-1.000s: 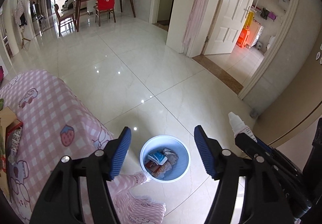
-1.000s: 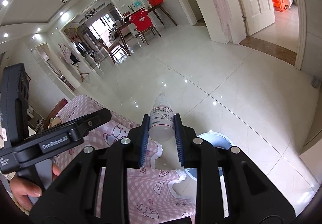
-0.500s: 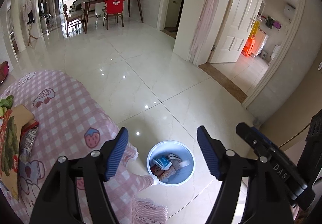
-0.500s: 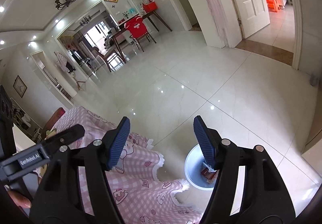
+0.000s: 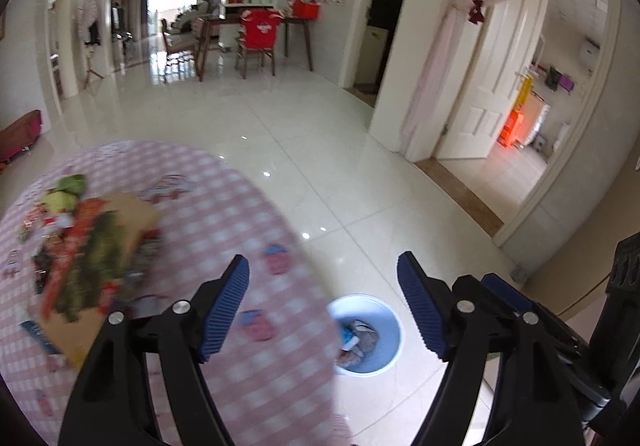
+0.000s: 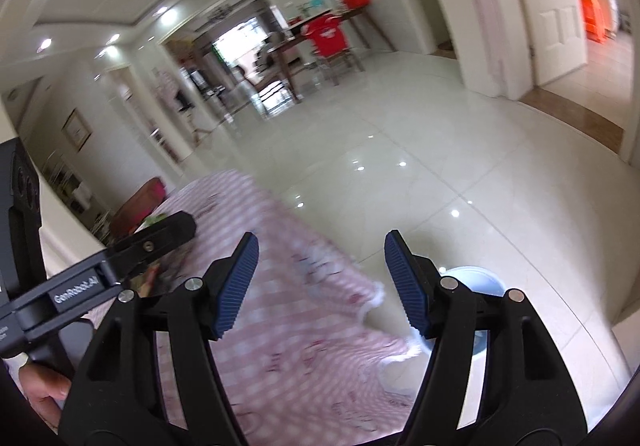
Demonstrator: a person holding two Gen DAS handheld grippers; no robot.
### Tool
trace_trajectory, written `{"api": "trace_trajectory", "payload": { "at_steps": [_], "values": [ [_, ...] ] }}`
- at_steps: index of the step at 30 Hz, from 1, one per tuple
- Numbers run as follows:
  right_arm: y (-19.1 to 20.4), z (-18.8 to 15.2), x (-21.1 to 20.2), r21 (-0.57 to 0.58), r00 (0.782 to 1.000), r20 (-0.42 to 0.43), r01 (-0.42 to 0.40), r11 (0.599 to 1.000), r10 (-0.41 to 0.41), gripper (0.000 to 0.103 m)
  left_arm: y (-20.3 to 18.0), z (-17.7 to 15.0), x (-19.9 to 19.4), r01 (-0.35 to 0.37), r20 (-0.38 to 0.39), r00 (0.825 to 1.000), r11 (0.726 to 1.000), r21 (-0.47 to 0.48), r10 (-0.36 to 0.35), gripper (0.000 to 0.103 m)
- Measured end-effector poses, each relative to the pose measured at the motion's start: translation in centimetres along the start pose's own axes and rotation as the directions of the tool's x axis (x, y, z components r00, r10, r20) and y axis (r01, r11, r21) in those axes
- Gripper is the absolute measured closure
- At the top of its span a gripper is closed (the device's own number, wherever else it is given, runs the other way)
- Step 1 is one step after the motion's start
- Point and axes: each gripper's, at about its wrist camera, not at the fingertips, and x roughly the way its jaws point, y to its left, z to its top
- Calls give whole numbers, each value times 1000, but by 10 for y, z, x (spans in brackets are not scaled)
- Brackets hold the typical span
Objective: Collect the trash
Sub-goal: 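Move both open tools back over the remaining trash, then grasp the blue toothpaste tube with the left tool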
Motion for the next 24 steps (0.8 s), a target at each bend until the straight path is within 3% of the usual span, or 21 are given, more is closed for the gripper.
{"api": "trace_trajectory", "payload": {
  "at_steps": [5, 10, 16, 20, 24],
  "values": [
    [52, -17, 16, -68, 996, -58, -74, 995, 70, 38, 47, -15, -28, -112, 23, 993, 994, -10, 112, 26],
    [104, -37, 38, -139, 984, -128, -141, 980, 123, 38, 119, -34, -56, -205, 19, 978, 972, -118, 209, 25],
    [152, -54, 65, -193, 972, -179, -188, 963, 154, 38, 205, -65, -72, -305, -55, 951, 903, -302, 303, 26],
    [174, -55, 81, -226, 966, -201, -205, 952, 161, 38, 241, -79, -67, -332, -111, 943, 858, -391, 314, 26],
    [200, -61, 90, -256, 964, -211, -215, 943, 162, 38, 254, -80, -49, -299, -133, 954, 862, -410, 268, 29]
  ]
}}
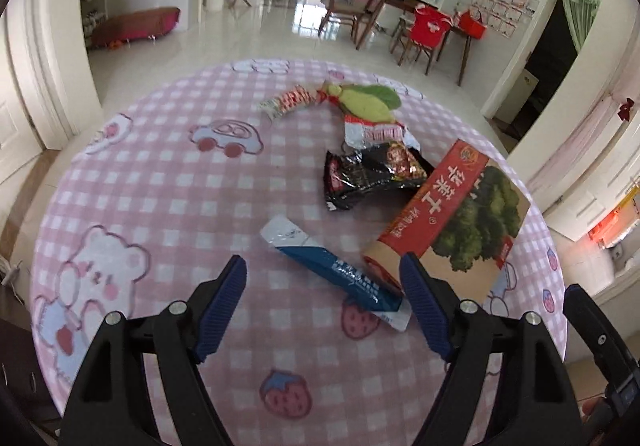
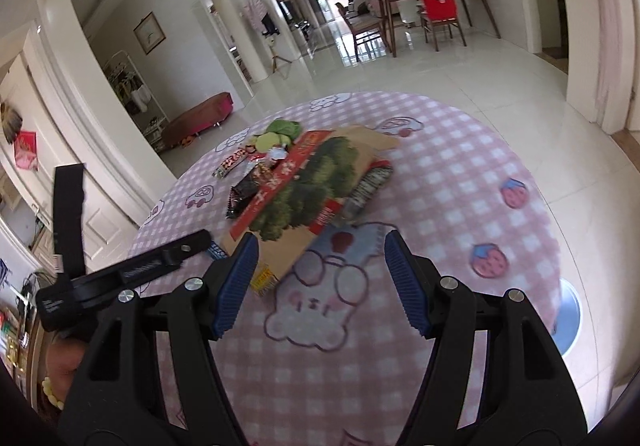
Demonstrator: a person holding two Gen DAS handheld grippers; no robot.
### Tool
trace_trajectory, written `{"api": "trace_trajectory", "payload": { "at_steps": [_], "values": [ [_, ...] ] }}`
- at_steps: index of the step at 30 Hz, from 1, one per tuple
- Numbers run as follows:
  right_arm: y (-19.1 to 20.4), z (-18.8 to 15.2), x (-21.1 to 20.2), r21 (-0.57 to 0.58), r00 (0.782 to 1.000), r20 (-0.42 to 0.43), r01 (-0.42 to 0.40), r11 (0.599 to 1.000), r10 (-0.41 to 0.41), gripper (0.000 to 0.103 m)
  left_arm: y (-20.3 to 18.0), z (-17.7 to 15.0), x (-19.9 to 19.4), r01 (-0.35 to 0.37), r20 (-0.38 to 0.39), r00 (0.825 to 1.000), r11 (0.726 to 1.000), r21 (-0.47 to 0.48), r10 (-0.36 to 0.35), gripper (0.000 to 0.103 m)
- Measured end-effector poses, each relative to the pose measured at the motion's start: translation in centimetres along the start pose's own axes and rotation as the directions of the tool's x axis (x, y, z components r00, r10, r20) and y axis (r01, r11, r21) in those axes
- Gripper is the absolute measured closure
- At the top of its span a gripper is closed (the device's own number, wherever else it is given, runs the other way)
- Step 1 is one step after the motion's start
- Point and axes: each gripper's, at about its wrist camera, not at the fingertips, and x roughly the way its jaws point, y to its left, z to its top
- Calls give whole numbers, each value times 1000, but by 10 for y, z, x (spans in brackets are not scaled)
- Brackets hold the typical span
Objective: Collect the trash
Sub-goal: 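Grasp the blue toothpaste tube with the left tool, then grasp the dark snack bag with the right tool while the left tool holds the tube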
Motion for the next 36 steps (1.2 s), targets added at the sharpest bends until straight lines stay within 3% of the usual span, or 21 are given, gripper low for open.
{"api": "trace_trajectory", "payload": {
  "at_steps": [1, 3, 10, 12, 19, 29, 36],
  "values": [
    [4, 1, 3, -9, 1000, -2, 0, 1000, 0, 38, -2, 1, 3, 1, -4, 1000, 1000, 5, -1, 31],
    [9, 4, 9, -28, 1000, -6, 3, 1000, -3, 38, -7, 2, 13, -11, -25, 1000, 1000, 26, 11, 47],
    [19, 14, 20, -62, 1000, -14, 7, 998, -8, 38, -14, 7, 25, 4, -38, 999, 996, 91, -1, 53],
    [24, 16, 22, -78, 1000, -12, 4, 997, -5, 38, -8, 8, 26, -38, -28, 999, 995, 94, 41, 85],
    [55, 26, 41, -153, 999, -34, -18, 988, 13, 38, 10, 12, 26, 35, -26, 999, 996, 87, -33, 95],
    [95, 45, 103, -257, 993, -116, -44, 965, 14, 38, 43, 46, 4, 25, 79, 996, 999, 30, -27, 97],
    [104, 56, 159, -328, 974, -212, 2, 945, -75, 45, 51, 66, 10, 18, 93, 995, 999, 35, -21, 97]
  ]
}}
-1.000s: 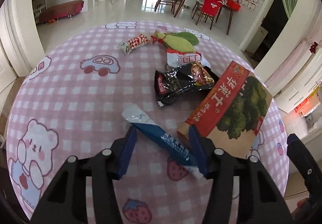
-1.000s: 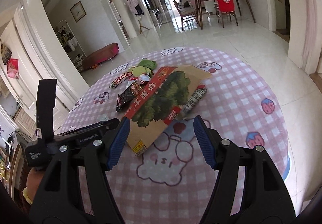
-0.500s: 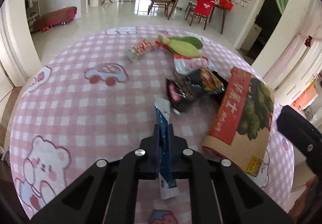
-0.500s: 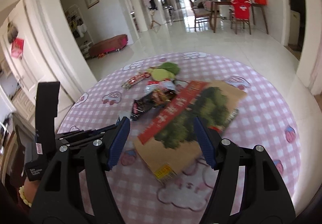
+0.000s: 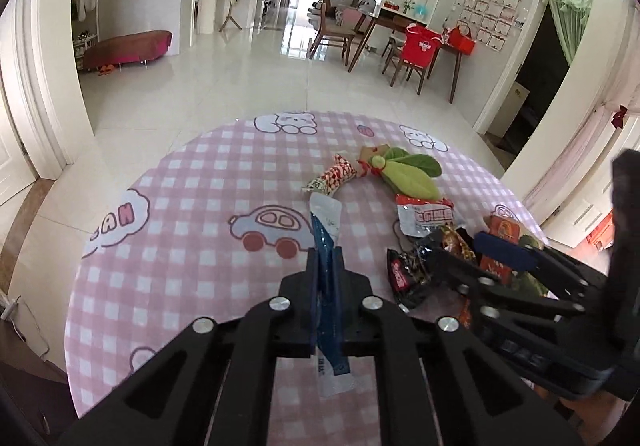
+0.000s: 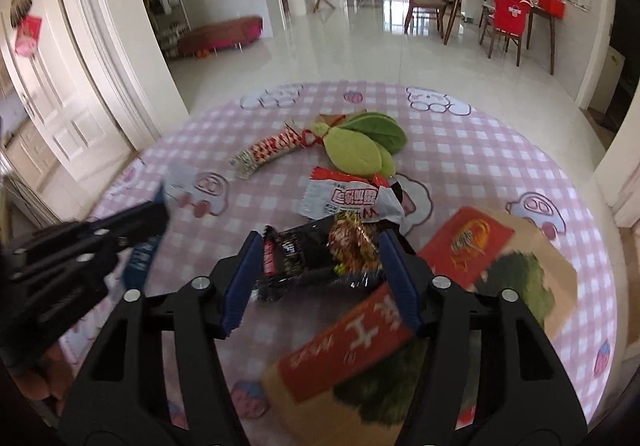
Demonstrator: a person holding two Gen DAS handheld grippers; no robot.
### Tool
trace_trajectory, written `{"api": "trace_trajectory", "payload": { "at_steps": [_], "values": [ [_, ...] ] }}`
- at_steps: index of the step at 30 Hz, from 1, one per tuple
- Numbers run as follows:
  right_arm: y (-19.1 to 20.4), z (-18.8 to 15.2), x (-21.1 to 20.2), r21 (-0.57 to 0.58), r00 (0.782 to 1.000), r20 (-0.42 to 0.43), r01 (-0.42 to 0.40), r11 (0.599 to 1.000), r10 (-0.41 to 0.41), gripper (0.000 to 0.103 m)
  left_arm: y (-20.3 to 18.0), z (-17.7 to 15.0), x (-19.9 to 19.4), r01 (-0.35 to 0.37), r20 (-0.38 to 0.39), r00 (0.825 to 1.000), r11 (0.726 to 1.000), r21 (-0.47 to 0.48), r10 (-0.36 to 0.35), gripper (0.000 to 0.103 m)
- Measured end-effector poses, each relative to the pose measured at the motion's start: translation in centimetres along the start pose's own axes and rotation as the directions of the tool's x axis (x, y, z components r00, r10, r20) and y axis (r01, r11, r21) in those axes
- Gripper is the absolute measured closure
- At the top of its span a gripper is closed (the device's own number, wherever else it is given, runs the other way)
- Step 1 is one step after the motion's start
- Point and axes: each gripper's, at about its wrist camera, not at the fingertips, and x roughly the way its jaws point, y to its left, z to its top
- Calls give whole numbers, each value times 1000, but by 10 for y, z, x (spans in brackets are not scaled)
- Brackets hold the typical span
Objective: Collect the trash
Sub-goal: 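Grasp the dark snack bag with the right tool while the left tool holds the tube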
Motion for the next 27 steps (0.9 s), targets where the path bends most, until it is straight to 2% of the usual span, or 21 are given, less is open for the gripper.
{"api": "trace_trajectory", "payload": {
  "at_steps": [2, 3, 9, 12, 16, 19, 27],
  "values": [
    [1, 1, 9, -14, 1000, -27, 10, 1000, -10, 50, -2, 2, 5, 3, -6, 1000, 1000, 3, -3, 97],
    [1, 1, 15, -25, 999, -44, 17, 1000, -19, 56, -3, 2, 5, 4, -7, 1000, 1000, 3, -4, 97],
    [1, -3, 22, -61, 997, -73, 16, 998, -20, 59, -3, 1, 13, 16, -15, 1000, 1000, -2, -16, 97],
    [0, -6, 21, -77, 997, -70, 17, 997, -23, 70, -5, -1, 15, 20, -17, 1000, 1000, -1, -20, 97],
    [-3, -11, 16, -82, 998, -55, -4, 997, 0, 80, -8, -2, 12, 19, -14, 1000, 1000, 0, -19, 97],
    [-1, -14, 4, -81, 999, -28, -21, 996, 18, 93, -10, -3, 6, 16, -7, 1000, 1000, 1, -16, 97],
    [13, -16, -40, -92, 995, 66, -64, 994, 70, 98, -22, -1, -23, 19, 34, 999, 1000, 11, -19, 97]
  ]
}}
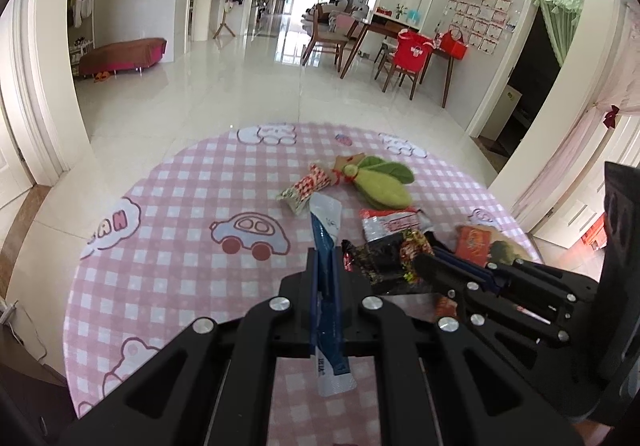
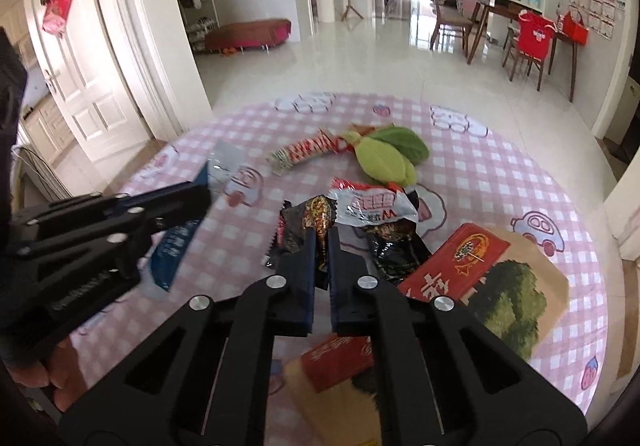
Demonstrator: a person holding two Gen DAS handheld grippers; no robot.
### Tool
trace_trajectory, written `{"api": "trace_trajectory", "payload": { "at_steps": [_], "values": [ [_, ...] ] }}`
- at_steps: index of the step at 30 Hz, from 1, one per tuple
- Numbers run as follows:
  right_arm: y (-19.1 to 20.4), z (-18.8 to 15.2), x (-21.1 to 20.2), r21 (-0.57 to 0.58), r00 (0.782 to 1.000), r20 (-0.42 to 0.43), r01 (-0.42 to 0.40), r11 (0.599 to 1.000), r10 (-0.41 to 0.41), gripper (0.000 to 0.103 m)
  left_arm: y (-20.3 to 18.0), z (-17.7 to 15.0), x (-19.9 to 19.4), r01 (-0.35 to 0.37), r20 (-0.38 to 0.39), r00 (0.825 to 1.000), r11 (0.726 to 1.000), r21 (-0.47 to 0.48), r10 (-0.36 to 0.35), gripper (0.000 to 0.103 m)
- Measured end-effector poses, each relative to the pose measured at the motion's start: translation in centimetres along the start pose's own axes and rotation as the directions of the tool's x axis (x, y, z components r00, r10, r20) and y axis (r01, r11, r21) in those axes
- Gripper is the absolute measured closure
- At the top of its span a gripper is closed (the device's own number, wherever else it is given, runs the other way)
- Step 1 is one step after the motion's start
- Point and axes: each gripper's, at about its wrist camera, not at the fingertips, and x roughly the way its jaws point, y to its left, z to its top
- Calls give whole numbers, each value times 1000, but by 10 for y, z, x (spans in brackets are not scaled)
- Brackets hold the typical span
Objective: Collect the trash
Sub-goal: 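Grasp the dark snack bag with the right tool while the left tool holds the tube, then carry the tube and snack bag over the basin and open both tools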
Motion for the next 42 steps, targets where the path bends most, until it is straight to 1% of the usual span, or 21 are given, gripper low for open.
{"api": "trace_trajectory", "payload": {
  "at_steps": [4, 8, 10, 12, 16, 17, 18, 20, 22, 23, 24, 25, 29, 30, 33, 35, 37, 38, 39, 40, 42],
  "values": [
    [0, 3, -34, 10, 998, 63, -13, 1000, 13, 98, -14, 2, -22, 19, 31, 999, 1000, 9, -19, 97],
    [-17, -3, -80, 53, 991, 136, -16, 998, 9, 98, -40, 2, -41, 51, 53, 997, 998, 39, -53, 97],
    [-30, -10, -102, 81, 986, 166, -11, 997, -2, 98, -64, 2, -48, 71, 58, 996, 995, 67, -75, 97],
    [-51, -21, -128, 119, 980, 197, 3, 993, -27, 98, -90, -1, -51, 108, 51, 992, 989, 98, -113, 97],
    [-102, -56, -182, 209, 963, 243, 67, 976, -118, 98, -152, -12, -46, 175, 17, 983, 970, 170, -180, 97],
    [-111, -63, -189, 227, 960, 246, 77, 971, -134, 98, -171, -16, -43, 193, 3, 980, 962, 192, -198, 97],
    [-128, -76, -204, 257, 953, 251, 103, 961, -169, 98, -185, -20, -40, 206, -8, 978, 956, 209, -209, 97],
    [-157, -100, -226, 310, 939, 252, 152, 939, -235, 98, -226, -31, -33, 243, -42, 970, 935, 258, -240, 97],
    [-180, -120, -242, 354, 925, 246, 193, 915, -290, 98, -268, -44, -24, 283, -84, 959, 908, 310, -270, 97],
    [-192, -130, -249, 372, 915, 235, 228, 900, -329, 98, -286, -50, -19, 298, -103, 955, 896, 330, -280, 97],
    [-205, -143, -258, 396, 898, 218, 277, 875, -383, 98, -309, -59, -13, 320, -131, 947, 878, 356, -292, 97],
    [-215, -154, -264, 419, 886, 211, 299, 857, -413, 98, -322, -64, -8, 335, -149, 942, 867, 369, -300, 97],
    [-255, -194, -281, 515, 859, 180, 333, 790, -479, 98, -383, -92, 18, 400, -244, 914, 819, 412, -324, 97],
    [-265, -205, -285, 538, 851, 169, 343, 770, -497, 98, -391, -97, 22, 408, -256, 910, 811, 419, -326, 97],
    [-283, -227, -291, 585, 832, 146, 364, 725, -536, 98, -424, -114, 40, 447, -306, 890, 783, 432, -339, 96],
    [-289, -237, -294, 602, 825, 135, 371, 706, -549, 98, -442, -124, 51, 466, -331, 878, 772, 432, -345, 93],
    [-298, -247, -295, 621, 823, 115, 378, 686, -557, 98, -454, -132, 61, 480, -359, 868, 768, 425, -343, 73],
    [-302, -253, -296, 627, 822, 107, 380, 680, -559, 98, -457, -135, 64, 477, -362, 869, 770, 424, -339, 57],
    [-306, -257, -296, 631, 823, 101, 381, 676, -558, 98, -459, -139, 66, 456, -348, 880, 779, 431, -323, 49],
    [-308, -259, -295, 636, 825, 96, 379, 672, -557, 98, -461, -141, 67, 447, -341, 885, 781, 437, -316, 47],
    [-312, -264, -294, 643, 829, 88, 376, 667, -552, 98, -464, -145, 68, 445, -346, 886, 777, 445, -310, 46]
  ]
}}
